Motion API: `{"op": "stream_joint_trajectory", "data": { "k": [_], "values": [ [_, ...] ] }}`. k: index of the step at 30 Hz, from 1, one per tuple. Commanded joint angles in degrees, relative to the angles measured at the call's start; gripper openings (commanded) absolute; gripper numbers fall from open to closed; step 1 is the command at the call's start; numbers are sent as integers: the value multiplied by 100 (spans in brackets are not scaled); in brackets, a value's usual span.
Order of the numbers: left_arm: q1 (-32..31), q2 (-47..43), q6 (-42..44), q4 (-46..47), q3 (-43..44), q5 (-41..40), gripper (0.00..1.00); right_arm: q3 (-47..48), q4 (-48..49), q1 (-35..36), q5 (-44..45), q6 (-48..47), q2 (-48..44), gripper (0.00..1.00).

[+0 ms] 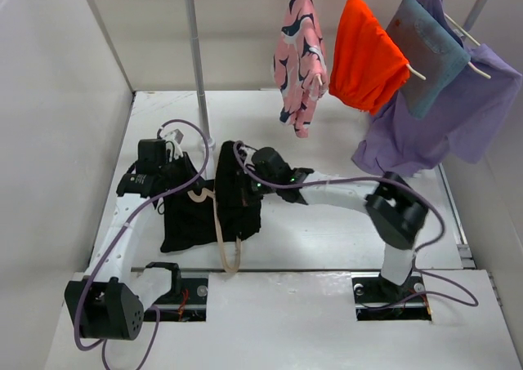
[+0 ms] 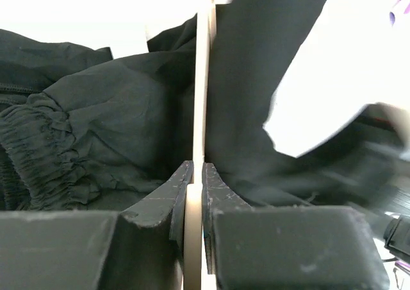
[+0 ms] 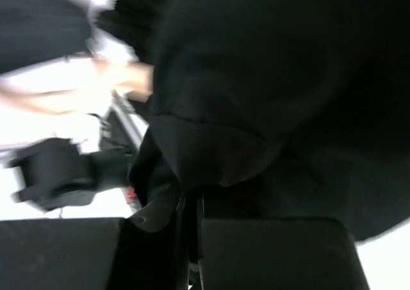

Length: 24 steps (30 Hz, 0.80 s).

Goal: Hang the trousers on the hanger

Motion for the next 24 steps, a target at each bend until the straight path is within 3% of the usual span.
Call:
{"op": "stream_joint_trajectory", "data": {
  "k": [1,7,13,17,20,24],
  "values": [
    [100,-90,-38,110,-32,29,0,88,816,-92,-947,-64,901,0],
    [100,-213,68,110,-32,82,0,19,1555,-92,-1195,277,1623,0],
    [47,-214,-20,451,-32,827,0,89,2593,-22,-1600,788,2413,0],
    [-84,-213,-546,847,-242,1364,0,-253,2515,40,-565,841,2415,0],
    [-84,-213,-706,1015,-522,1628,0,-430,2514,-162,-422,841,2362,0],
    [-84,-213,-698,823,-603,1287,0,-114,1682,-224,-361,228,1995,18]
  ]
}}
